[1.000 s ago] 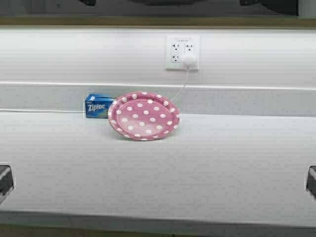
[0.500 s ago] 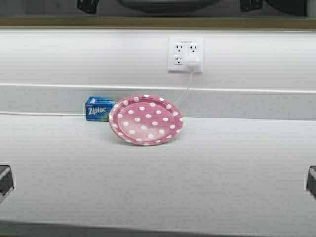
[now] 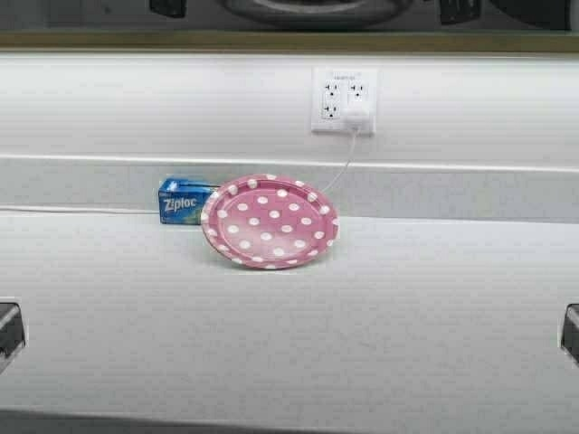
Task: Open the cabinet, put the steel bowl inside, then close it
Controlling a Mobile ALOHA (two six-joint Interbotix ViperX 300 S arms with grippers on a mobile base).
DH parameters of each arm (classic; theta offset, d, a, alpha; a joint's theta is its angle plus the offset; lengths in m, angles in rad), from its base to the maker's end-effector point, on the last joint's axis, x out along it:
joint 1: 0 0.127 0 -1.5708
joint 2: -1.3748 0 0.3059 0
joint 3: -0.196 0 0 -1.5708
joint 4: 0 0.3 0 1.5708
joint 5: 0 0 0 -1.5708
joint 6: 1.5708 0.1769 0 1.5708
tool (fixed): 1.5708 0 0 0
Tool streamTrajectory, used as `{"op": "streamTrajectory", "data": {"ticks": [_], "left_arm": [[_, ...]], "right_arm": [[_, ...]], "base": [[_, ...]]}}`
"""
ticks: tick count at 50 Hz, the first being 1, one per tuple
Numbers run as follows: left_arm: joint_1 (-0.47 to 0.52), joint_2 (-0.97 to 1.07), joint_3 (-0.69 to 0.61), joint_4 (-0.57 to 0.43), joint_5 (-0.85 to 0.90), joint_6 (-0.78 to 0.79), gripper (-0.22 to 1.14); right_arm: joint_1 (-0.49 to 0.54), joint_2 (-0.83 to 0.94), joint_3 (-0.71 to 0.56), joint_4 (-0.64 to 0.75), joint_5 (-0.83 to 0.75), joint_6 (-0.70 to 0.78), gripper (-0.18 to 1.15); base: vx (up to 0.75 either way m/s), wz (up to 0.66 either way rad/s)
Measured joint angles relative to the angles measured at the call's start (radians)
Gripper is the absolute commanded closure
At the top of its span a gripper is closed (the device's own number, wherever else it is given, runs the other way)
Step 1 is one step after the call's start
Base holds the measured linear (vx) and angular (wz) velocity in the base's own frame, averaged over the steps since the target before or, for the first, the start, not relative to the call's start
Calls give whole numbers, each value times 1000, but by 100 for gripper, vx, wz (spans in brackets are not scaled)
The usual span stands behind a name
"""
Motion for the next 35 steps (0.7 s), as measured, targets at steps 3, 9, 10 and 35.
{"op": "streamTrajectory", "data": {"ticks": [3,9,10,35], "left_arm": [[-11,3,3,-8,-8,2,-2],[-20,3,9,-11,-15,2,-2],[-20,3,12,-11,-15,3,-2],[57,-78,181,-26,-87,32,8]], "right_arm": [[-3,0,3,5,-2,-6,3],[-23,0,5,8,-2,-20,3],[-26,0,5,8,-2,-20,3],[-81,-38,43,-6,3,-75,13]], "base": [[1,0],[0,0],[0,0],[0,0]]}}
